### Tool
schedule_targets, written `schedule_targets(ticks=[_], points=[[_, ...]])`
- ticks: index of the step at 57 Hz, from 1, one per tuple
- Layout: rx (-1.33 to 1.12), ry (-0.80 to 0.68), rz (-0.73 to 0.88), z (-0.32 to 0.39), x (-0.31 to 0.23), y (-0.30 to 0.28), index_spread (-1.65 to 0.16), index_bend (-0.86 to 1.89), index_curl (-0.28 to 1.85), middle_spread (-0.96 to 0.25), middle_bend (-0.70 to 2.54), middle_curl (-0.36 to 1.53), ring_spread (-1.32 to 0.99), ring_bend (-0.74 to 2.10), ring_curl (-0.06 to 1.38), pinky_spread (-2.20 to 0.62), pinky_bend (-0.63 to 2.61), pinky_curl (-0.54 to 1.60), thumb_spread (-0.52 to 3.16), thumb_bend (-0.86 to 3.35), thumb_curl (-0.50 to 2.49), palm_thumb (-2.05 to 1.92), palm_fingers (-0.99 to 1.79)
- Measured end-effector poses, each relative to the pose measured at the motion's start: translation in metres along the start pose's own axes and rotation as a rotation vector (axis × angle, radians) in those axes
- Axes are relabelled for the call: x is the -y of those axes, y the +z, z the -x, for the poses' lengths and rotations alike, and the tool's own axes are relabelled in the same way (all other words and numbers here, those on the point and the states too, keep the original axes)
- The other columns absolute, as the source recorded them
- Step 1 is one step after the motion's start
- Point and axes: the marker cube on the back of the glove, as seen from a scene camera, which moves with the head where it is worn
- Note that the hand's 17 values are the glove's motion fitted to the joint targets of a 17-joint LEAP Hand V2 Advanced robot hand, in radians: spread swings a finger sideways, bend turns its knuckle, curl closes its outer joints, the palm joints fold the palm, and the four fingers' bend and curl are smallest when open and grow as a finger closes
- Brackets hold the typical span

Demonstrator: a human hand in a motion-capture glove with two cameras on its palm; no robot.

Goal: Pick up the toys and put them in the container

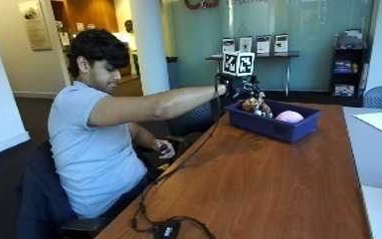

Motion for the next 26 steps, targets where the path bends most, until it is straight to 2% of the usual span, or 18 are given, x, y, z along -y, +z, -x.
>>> schedule_targets(ticks=[26], points=[[0.127,-0.006,-0.012,-0.067,-0.084,0.081,-0.35,0.45,0.44,0.0,0.18,0.25,-0.07,0.25,0.4,-0.05,0.9,0.3,1.47,-0.03,0.12,-0.06,0.07]])
